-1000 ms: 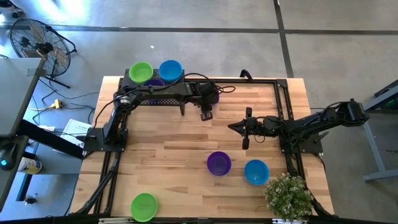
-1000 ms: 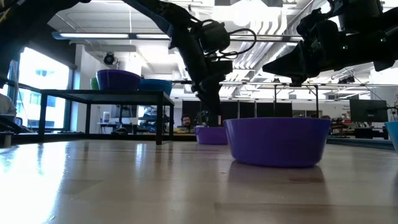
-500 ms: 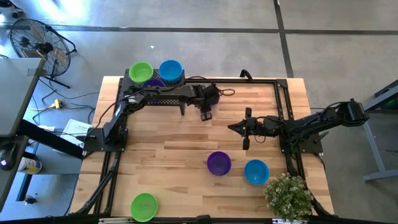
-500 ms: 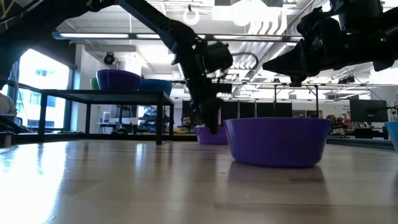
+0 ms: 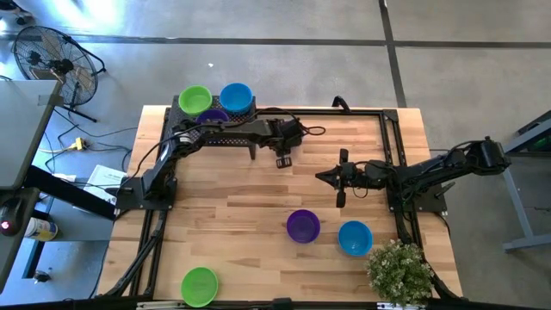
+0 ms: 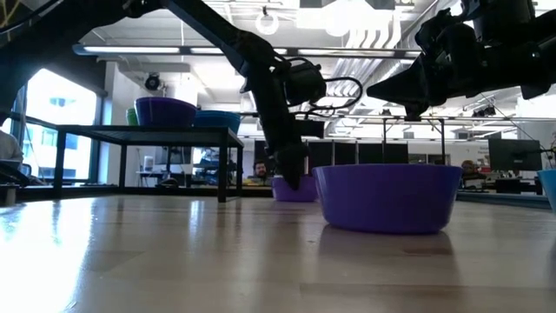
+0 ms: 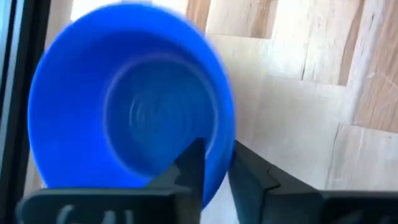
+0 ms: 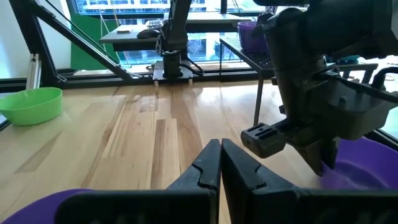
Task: Pick & Place Mini bowls
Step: Stack the violet bowl on top of the violet bowl on the shelf
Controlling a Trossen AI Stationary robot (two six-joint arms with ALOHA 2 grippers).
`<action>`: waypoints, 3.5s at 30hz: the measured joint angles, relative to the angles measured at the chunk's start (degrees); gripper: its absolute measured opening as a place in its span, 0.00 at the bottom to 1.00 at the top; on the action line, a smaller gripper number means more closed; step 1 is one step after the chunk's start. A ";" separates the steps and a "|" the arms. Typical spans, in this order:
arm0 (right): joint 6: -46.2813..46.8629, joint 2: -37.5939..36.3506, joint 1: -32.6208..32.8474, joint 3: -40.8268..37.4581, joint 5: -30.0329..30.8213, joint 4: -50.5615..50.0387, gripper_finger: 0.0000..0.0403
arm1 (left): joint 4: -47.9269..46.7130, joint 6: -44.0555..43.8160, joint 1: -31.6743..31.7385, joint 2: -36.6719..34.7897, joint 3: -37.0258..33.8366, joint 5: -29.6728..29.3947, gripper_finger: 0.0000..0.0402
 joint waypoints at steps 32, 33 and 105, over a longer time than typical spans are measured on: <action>0.00 -0.02 -0.01 0.00 -1.21 -0.55 0.00 | -21.34 -1.97 -6.32 -12.95 13.38 -3.58 0.00; 0.00 -0.02 0.00 0.00 -1.27 -0.53 0.00 | -22.83 -2.69 -6.58 -13.78 13.35 -3.89 0.00; 1.11 -0.02 0.09 0.00 -2.34 -0.58 0.00 | -32.15 -12.45 10.50 -49.95 -21.97 2.79 0.12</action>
